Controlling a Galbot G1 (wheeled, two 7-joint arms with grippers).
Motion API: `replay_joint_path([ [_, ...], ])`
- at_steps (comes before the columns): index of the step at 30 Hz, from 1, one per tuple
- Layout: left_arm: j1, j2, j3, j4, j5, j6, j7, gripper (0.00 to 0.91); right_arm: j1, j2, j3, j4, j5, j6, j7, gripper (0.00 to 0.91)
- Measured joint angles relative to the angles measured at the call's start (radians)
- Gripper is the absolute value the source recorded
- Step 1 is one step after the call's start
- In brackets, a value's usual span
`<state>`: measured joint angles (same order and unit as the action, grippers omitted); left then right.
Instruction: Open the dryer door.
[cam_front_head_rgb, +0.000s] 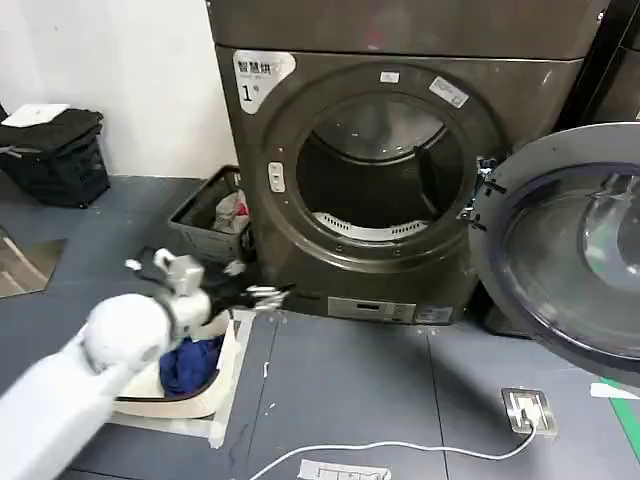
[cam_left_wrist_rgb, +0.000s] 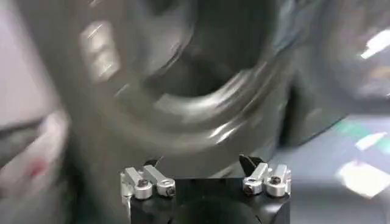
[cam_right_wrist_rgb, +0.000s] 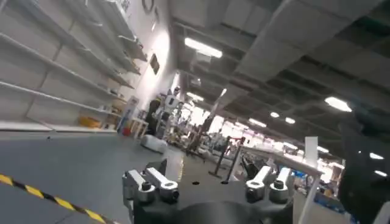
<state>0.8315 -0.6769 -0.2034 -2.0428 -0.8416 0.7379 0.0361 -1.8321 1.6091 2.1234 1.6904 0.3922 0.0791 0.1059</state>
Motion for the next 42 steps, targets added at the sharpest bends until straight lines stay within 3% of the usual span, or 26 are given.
replay_joint_path([
  [8, 0.180, 0.110, -0.133, 0.010, -0.067, 0.000, -0.128, 0.907, 0.002, 0.000, -0.020, -0.027, 0.003, 0.003, -0.004, 0.907],
  [12, 0.240, 0.159, -0.152, 0.021, -0.172, 0.000, -0.230, 0.907, 0.003, -0.003, -0.033, -0.040, 0.023, 0.019, -0.010, 0.907],
  [18, 0.285, 0.232, -0.143, 0.052, -0.365, 0.000, -0.407, 0.907, 0.005, -0.035, -0.047, -0.051, 0.043, 0.041, -0.018, 0.907],
  [27, 0.289, 0.333, -0.113, 0.121, -0.806, -0.002, -0.732, 0.907, 0.008, -0.058, -0.058, -0.065, 0.062, 0.048, -0.014, 0.907],
  [33, 0.284, 0.370, -0.106, 0.155, -1.052, -0.002, -0.806, 0.907, 0.013, -0.058, -0.065, -0.065, 0.053, 0.057, -0.022, 0.907],
  [42, 0.272, 0.383, -0.082, 0.164, -1.107, -0.002, -0.817, 0.907, 0.012, -0.057, -0.075, -0.064, 0.053, 0.071, -0.036, 0.907],
])
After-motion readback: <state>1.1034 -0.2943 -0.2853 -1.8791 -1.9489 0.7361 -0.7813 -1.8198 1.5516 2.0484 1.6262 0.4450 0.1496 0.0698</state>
